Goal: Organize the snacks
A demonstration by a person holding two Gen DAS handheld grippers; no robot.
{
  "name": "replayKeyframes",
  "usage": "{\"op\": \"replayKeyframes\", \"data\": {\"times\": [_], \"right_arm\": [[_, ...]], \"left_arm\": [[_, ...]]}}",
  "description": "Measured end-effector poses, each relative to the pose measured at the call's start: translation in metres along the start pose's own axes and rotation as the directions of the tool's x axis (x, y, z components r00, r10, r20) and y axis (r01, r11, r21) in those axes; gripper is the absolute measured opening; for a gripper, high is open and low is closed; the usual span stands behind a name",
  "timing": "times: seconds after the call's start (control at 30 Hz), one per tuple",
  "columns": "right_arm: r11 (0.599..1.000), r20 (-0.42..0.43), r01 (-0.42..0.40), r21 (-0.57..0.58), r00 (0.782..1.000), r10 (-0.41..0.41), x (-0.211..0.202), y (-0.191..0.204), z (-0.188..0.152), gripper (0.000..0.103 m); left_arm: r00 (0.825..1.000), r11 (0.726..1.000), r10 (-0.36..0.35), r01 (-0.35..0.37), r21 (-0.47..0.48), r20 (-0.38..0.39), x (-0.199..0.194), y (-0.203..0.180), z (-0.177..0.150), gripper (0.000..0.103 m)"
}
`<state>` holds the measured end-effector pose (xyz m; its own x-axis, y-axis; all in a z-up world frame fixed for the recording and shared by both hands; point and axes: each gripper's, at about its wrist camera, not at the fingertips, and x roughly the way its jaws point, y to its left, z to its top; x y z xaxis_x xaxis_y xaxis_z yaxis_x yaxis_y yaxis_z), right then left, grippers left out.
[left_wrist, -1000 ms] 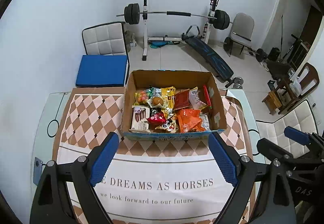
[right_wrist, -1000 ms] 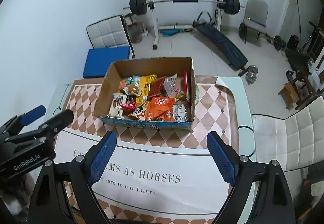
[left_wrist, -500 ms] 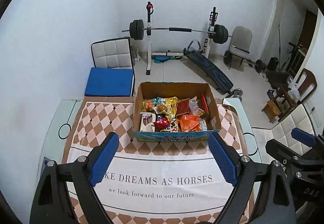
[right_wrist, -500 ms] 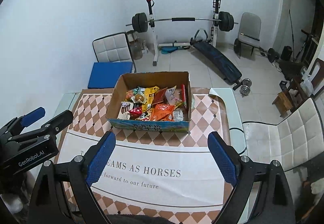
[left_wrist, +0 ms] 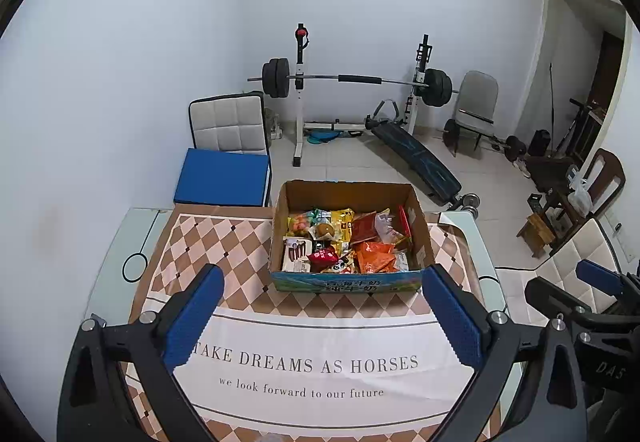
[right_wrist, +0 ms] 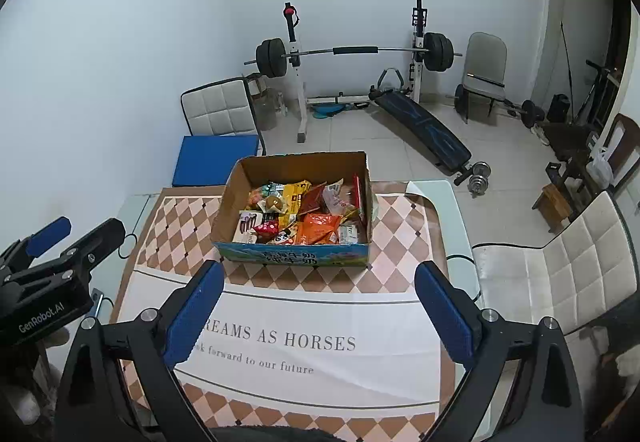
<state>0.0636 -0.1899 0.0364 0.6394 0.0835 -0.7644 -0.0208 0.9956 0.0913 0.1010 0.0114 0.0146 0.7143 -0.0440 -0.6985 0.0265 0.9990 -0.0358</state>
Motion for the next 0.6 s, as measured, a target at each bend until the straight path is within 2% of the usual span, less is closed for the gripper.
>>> {"op": "replayKeyframes", "data": {"times": [0.33,0.6], "right_arm": [[0.999,0.016,0.042,0.0,0.999,-0.042,0.019,-0.002,0.007,0.1],[0.998,0.03,0.062,0.017,0.998,-0.062,0.045,-0.007,0.02,0.1]], "left_arm": [[1.0,1.0,0.026,-0.026,0.004,-0.013,0.019,0.001,0.001,0.102],[0.999,0.999,0.05,-0.049,0.013,-0.011,0.05,-0.001,0.006,0.102]]}}
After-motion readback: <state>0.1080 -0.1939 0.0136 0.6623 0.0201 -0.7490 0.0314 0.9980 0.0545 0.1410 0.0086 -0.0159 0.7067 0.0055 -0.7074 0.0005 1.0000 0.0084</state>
